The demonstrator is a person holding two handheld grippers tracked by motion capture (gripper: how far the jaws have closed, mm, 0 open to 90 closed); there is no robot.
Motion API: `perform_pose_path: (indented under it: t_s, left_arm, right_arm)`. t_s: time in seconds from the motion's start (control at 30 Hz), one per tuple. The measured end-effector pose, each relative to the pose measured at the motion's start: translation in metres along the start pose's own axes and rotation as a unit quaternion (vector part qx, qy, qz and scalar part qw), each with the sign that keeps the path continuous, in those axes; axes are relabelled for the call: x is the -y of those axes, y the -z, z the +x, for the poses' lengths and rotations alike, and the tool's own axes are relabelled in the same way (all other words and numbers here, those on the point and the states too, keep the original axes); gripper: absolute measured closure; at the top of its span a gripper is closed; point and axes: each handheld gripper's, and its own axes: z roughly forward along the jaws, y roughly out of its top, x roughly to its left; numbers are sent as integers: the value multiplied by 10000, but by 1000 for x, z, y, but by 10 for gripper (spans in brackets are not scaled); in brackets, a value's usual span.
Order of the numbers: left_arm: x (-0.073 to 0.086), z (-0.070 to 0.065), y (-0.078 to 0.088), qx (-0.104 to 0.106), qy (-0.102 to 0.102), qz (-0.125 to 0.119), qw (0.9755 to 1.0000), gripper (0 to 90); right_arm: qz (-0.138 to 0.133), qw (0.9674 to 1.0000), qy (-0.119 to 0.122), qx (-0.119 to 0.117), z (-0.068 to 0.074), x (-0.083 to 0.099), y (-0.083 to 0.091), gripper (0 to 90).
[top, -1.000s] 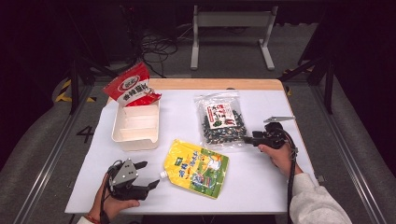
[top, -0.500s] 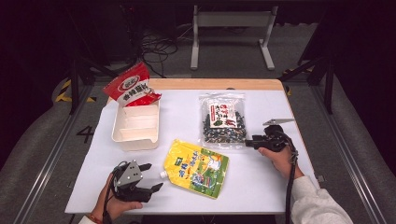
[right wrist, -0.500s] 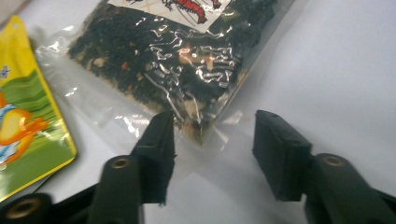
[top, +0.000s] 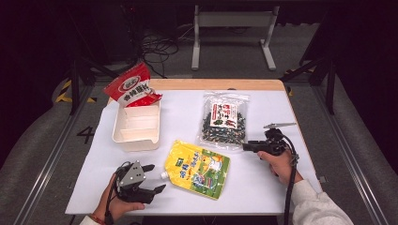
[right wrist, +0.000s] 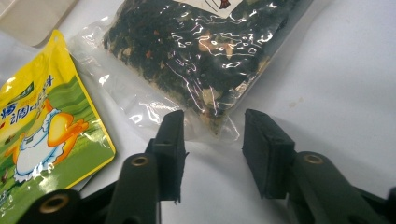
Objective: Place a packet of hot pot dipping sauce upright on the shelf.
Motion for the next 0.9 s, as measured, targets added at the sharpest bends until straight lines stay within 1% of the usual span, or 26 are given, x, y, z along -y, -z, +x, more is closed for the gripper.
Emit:
perform_pose_path:
  t_s: [0.03,0.07,0.1,0.13,0.2,0.27,0.3,0.33,0.37,0.43,0.47,0.5,0.53,0.57,0.6,0.63,0.67,0.7,0.73,0.77,0.8,0.83,0.87,0.9]
  left_arm:
    - [0,0,0,0,0,0,10000,230]
    - [-1,0,-1,29,10,4,10000,230]
    - [-2,-1,-2,18,-23,17,10000,231]
    - [-3,-1,-3,46,-21,-2,10000,230]
    - [-7,1,-6,31,-23,-45,10000,230]
    - [-15,5,-12,86,84,-138,9998,230]
    - [-23,8,-16,80,57,-183,9998,229]
    - [-28,10,-19,130,93,-245,9996,225]
    - [-39,13,-28,243,194,-344,9989,225]
    - [-54,15,-38,298,176,-403,9986,218]
    - [-65,18,-47,457,174,-461,9977,214]
    - [-74,21,-53,523,230,-499,9971,209]
    - [-83,25,-60,545,302,-536,9966,208]
    - [-92,29,-68,602,396,-534,9960,201]
    - [-100,32,-75,631,437,-553,9955,192]
    - [-107,36,-83,634,489,-540,9953,188]
    - [-113,40,-91,699,569,-454,9949,186]
    - [-118,45,-100,773,736,-367,9936,176]
    - [-122,47,-105,737,814,-320,9934,165]
    - [-127,52,-115,601,786,-158,9950,167]
    - [-128,55,-122,523,818,-108,9952,169]
    - [-128,55,-122,523,818,-108,9952,178]
    - [-129,59,-129,617,927,-60,9938,178]
    - [-129,62,-133,598,974,5,9935,173]
  right_arm:
    - [0,10000,0,0,0,0,0,614]
    - [-27,10000,-67,-5,0,0,-1,633]
    - [-13,10000,-31,29,1,0,-2,654]
    - [-17,10000,-8,57,2,0,-3,664]
    - [-4,10000,44,88,3,-1,-3,678]
    - [-31,10000,25,70,2,0,-3,686]
    - [-25,9999,81,77,2,0,-3,689]
    - [-5,9998,169,110,3,0,-3,692]
    - [2,9997,199,122,3,0,-2,691]
    - [22,9996,249,118,2,0,-2,690]
    - [24,9996,264,123,2,-1,-1,690]
    - [28,9995,281,124,2,0,-1,691]
    - [44,9994,305,125,2,-1,-1,694]
    - [53,9994,332,125,2,-1,0,696]
    - [44,9993,340,124,2,-1,0,701]
    - [34,9993,351,126,1,-1,1,709]
    - [35,9992,372,127,1,-1,2,728]
    - [6,9991,398,123,0,-1,3,785]
    - [-38,9988,458,184,-1,-1,6,896]
    - [-59,9987,466,200,-2,0,8,900]
    - [-33,9992,392,112,-6,0,10,900]
    - [-33,9992,392,112,-6,0,10,900]
    - [-43,9992,373,120,-8,1,11,900]
    - [-72,9991,388,146,-9,1,13,892]
